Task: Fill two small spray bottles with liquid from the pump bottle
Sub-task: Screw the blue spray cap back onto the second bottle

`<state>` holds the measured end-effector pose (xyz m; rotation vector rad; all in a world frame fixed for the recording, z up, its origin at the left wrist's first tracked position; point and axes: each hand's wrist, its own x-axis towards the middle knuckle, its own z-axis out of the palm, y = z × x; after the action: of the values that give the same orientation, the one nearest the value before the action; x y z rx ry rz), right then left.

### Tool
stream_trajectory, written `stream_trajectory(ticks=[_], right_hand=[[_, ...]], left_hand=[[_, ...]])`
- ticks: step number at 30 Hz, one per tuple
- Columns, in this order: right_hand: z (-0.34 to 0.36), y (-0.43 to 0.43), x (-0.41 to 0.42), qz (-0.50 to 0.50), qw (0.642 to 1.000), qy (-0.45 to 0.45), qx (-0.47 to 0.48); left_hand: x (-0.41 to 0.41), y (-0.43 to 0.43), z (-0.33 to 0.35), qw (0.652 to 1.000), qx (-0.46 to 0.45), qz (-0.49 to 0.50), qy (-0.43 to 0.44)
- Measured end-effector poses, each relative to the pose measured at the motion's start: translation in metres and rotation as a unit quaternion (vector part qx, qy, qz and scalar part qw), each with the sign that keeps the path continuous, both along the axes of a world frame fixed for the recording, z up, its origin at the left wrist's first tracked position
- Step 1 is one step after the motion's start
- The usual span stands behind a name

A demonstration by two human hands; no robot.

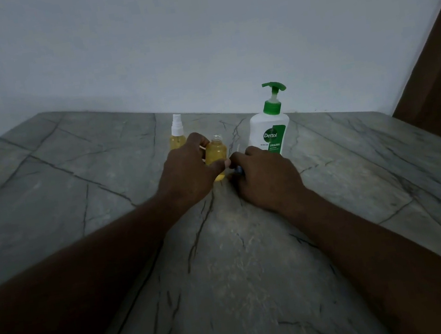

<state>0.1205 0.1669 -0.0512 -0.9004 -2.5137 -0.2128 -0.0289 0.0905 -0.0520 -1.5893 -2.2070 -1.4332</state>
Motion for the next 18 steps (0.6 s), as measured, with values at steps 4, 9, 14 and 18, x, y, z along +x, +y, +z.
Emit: stream_trajectory(ticks=[4, 9, 14, 18], right_hand=[[-0.001, 0.002, 0.005, 0.010, 1.000, 0.001, 0.009], [-0.003, 0.005, 0.008, -0.003, 1.000, 0.016, 0.000], [-0.001, 0.009, 0.009, 0.005, 1.000, 0.023, -0.016], [0.013, 0.012, 0.013, 0.006, 0.986, 0.167, -0.023]], left_hand=[[0.000, 0.000, -0.001, 1.000, -0.006, 0.003, 0.014], [0.000, 0.001, -0.003, 0.999, -0.022, 0.007, 0.039], [-0.002, 0.002, -0.004, 0.999, -0.033, -0.003, 0.028], [-0.004, 0.002, -0.004, 0.999, -0.039, -0.012, 0.004]])
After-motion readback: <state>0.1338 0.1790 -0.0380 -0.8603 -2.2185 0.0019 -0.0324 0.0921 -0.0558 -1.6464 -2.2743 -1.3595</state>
